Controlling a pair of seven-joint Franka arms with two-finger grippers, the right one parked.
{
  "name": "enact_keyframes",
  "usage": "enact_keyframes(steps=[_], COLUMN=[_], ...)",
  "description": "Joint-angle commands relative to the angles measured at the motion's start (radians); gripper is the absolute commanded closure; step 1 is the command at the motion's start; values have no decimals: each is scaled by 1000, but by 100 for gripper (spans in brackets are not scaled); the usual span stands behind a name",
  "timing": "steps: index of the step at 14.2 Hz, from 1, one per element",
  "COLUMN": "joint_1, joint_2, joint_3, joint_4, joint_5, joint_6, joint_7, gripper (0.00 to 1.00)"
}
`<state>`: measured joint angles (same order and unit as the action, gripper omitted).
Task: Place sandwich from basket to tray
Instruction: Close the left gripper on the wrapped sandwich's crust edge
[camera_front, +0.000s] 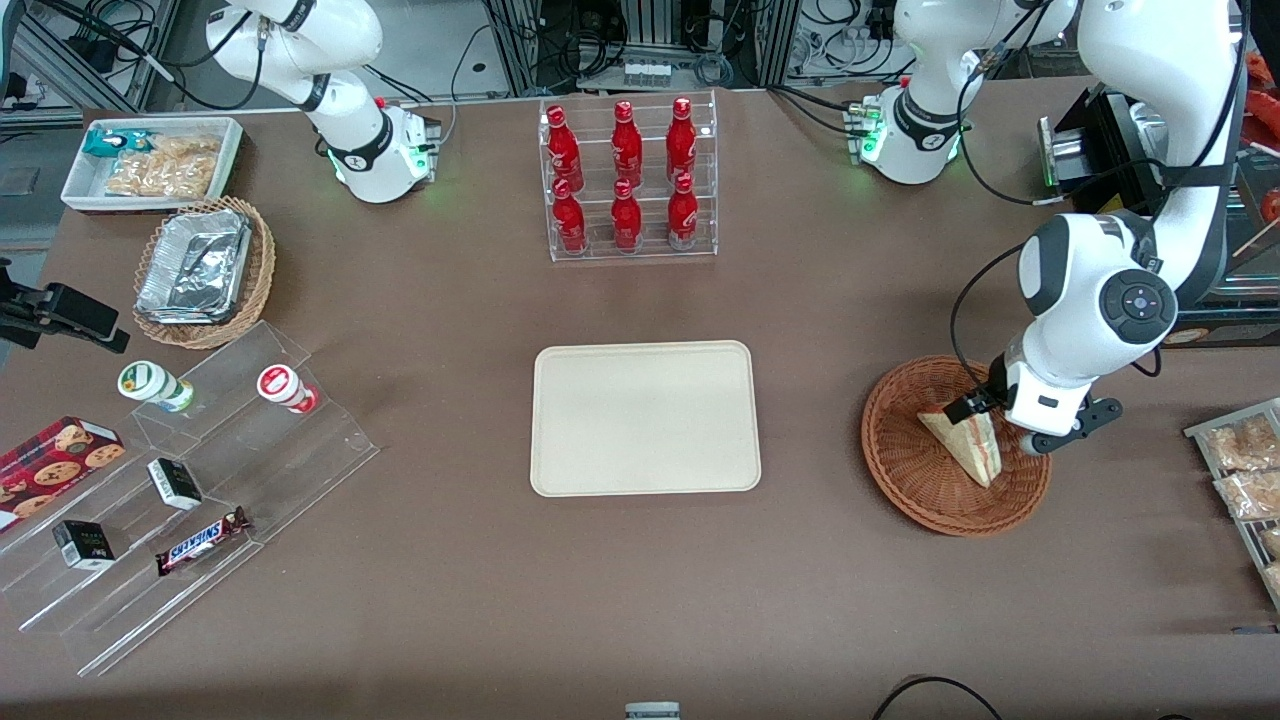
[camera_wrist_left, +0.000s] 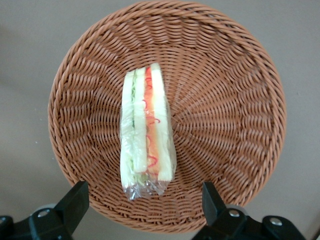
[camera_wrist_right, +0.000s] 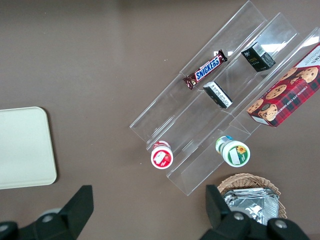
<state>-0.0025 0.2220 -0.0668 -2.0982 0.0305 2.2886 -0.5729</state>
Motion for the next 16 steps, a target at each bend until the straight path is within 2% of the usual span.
enact_keyframes(steps=[1,4,9,10,12,13,14,16], joint_1=[19,19,19,19,19,18,18,13], joint_2=[-7,31,99,103,102,100,96,85], joint_3=[-2,-1,-1,-2,-1,-1,-2,-2], joint_4=[-23,-28,-40,-40,-39,-34,-33,-28], joint_5=[-44,-127,-130,-130,-130,-130,-123,-109], joint_6=[26,84,178,181,178,175,172,164], joint_7=[-39,-42,-39,-39,-38,-32,-27,-13], gripper=[0,0,0,10,74,88,96,100])
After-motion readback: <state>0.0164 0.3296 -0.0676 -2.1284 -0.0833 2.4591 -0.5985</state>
